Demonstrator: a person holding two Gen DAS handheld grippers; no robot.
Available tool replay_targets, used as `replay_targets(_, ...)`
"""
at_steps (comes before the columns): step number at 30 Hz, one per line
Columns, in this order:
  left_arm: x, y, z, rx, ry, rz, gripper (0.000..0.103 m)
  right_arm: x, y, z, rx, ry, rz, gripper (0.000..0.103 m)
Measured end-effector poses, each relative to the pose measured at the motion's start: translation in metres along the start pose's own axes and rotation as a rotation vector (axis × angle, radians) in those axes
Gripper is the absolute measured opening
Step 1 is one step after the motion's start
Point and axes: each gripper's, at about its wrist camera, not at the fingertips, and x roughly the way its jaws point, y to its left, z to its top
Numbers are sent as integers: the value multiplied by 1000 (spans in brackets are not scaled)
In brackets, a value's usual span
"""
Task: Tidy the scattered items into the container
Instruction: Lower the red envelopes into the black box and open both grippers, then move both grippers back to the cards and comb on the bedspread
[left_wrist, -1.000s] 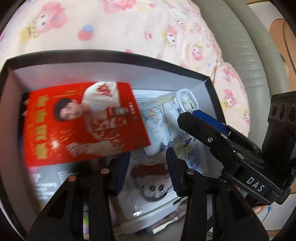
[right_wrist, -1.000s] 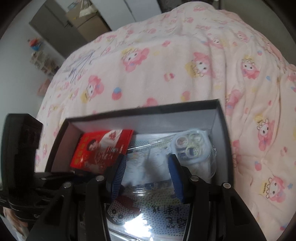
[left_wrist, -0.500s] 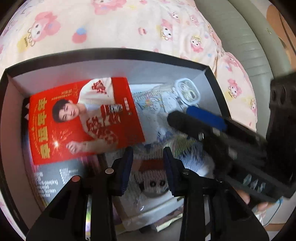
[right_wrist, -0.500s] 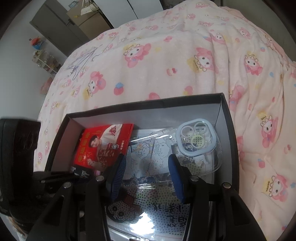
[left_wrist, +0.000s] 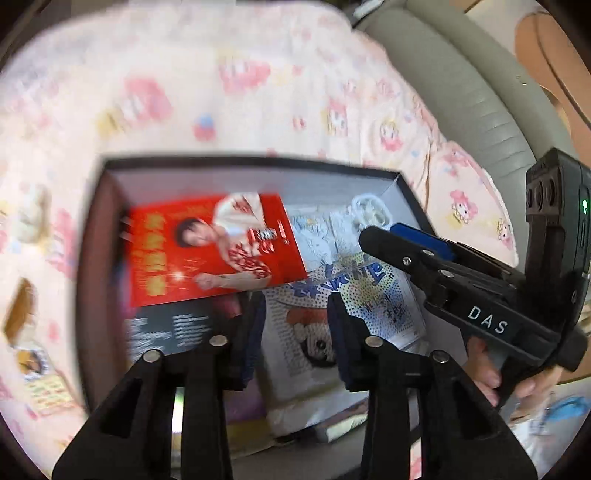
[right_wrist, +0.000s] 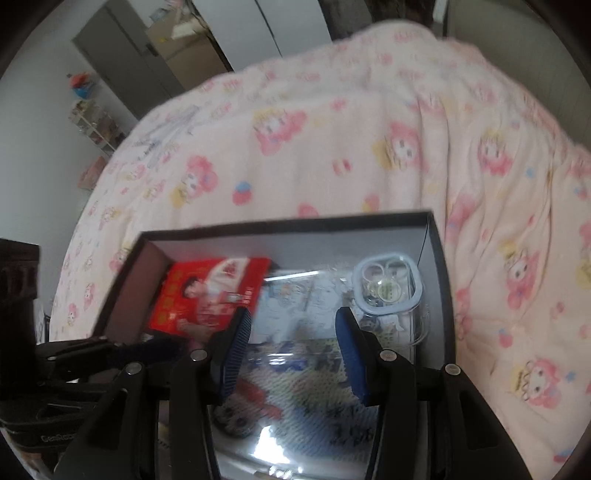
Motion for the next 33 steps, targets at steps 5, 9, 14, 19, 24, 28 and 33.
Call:
replay_targets(5,-49,-18,-37,49,-196,24,48,-34,38,-20,-109,-62,2,44)
replay_targets(9,-56,-33,-60,46,-283,40,49,-54,67,-52,-206,-122,-41,45)
replay_targets(14,-70,-20,-94,11,-333,62,49,-69,93,-85,-259,-172,-68,47)
replay_targets(19,-86,-6,-128,-16,-369,45,49,-74,117,-114,-279,-188,-69,47)
replay_targets(24,-102,17,-160,-45,-397,110,49,-77,147,-139,-344,-202,-75,47)
replay_targets(28,-111,46,-187,-114,-423,119,49,-73,179,-159,-414,-208,-56,47)
replay_targets(33,-118,94,-215,-233,-416,187,48,-47,221,-175,-493,-153,8,47)
